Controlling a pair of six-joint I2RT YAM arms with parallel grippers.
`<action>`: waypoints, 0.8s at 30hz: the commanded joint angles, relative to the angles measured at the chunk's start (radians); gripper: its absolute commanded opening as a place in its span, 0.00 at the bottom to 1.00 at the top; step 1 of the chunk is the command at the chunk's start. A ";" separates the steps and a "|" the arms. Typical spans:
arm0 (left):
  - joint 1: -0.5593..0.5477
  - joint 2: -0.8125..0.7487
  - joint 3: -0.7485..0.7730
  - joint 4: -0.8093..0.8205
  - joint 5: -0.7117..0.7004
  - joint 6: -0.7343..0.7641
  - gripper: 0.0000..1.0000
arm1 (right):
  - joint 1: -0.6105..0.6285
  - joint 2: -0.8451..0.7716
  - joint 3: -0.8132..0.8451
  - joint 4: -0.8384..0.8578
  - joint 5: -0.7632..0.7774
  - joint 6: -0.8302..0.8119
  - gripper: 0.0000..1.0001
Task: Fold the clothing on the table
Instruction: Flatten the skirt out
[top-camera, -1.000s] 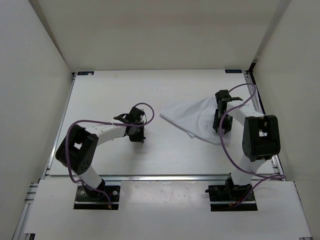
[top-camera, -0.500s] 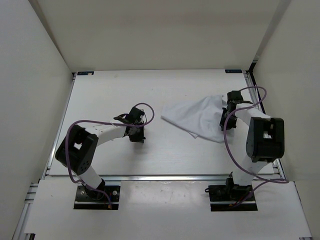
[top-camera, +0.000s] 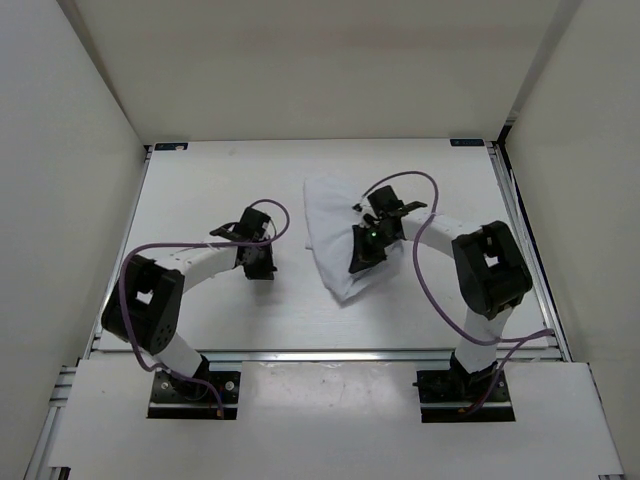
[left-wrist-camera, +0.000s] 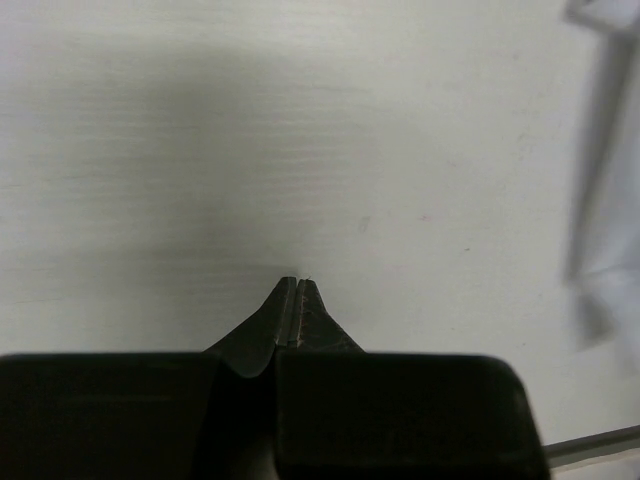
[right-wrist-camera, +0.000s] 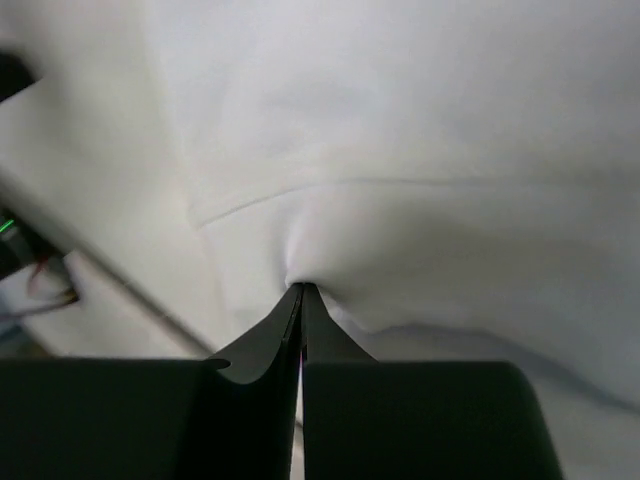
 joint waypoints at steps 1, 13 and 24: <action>0.068 -0.111 0.016 -0.025 0.030 0.009 0.00 | 0.057 -0.015 0.057 0.070 -0.327 0.042 0.00; 0.042 -0.318 -0.141 0.048 0.263 -0.216 0.39 | -0.248 -0.316 0.044 -0.004 -0.172 0.015 0.39; 0.022 -0.227 -0.265 0.303 0.401 -0.474 0.51 | -0.428 -0.267 -0.069 0.030 -0.137 0.073 0.47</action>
